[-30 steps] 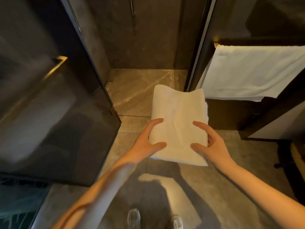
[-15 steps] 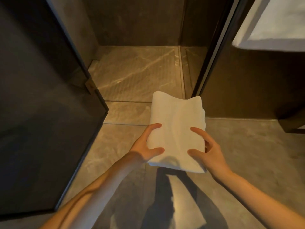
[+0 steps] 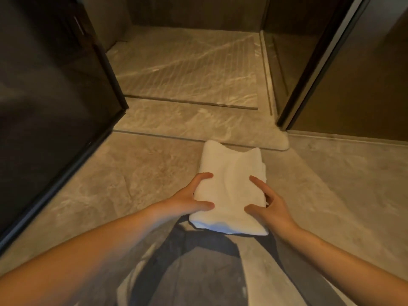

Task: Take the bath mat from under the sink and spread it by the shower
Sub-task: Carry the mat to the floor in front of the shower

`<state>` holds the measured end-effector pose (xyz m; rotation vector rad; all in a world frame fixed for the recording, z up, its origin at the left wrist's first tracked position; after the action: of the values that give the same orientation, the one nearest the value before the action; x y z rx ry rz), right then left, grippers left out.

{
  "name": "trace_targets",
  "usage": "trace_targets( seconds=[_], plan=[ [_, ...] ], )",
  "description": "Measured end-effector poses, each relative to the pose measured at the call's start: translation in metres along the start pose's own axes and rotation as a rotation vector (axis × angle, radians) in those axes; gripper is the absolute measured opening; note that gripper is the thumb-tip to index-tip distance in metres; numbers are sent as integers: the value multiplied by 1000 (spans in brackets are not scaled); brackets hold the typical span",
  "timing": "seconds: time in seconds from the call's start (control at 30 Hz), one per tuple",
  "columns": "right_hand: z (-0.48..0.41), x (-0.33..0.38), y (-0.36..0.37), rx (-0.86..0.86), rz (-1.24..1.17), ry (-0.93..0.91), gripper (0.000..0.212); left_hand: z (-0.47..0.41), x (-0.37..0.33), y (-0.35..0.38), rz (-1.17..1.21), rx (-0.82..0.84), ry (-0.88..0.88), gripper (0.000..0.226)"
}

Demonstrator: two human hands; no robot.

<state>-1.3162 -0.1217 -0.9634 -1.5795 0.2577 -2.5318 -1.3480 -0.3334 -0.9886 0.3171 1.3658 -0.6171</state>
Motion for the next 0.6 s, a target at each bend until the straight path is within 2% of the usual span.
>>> trace_targets(
  seconds=[0.1, 0.17, 0.23, 0.3, 0.37, 0.43, 0.53, 0.6],
  plan=[
    [-15, -23, 4, 14, 103, 85, 75, -4, 24, 9, -225, 149, -103, 80],
    [-23, -27, -3, -35, 257, 113, 77, -11, 22, 10, -436, 241, -142, 82],
    [-28, -20, -16, -184, 524, 68, 80, -24, 10, 1, -806, 219, -114, 79],
    [-28, -4, -18, -301, 704, -44, 75, -34, -11, 8, -1169, 152, 13, 78],
    [-27, 10, 2, -318, 834, -204, 68, -40, -20, 29, -1259, 72, 139, 73],
    [-32, 11, 24, -271, 926, -290, 64, -51, -12, 44, -1244, 37, 159, 67],
    [-47, -10, 35, -206, 1014, -256, 62, -64, 12, 54, -1289, 75, 145, 65],
    [-52, -29, 35, -202, 1061, -244, 62, -64, 20, 55, -1320, 69, 208, 66]
  ],
)
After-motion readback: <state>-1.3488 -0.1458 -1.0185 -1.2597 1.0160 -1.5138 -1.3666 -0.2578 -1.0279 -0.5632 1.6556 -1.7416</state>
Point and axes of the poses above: each hand's wrist, its own z-axis away from the middle knuckle, its own y-axis out of the palm, x = y × z, the point moved 9 cm from there along -z, towards the middle knuckle, and after that the axes turned 13 degrees about y, right-handed, at the moved point
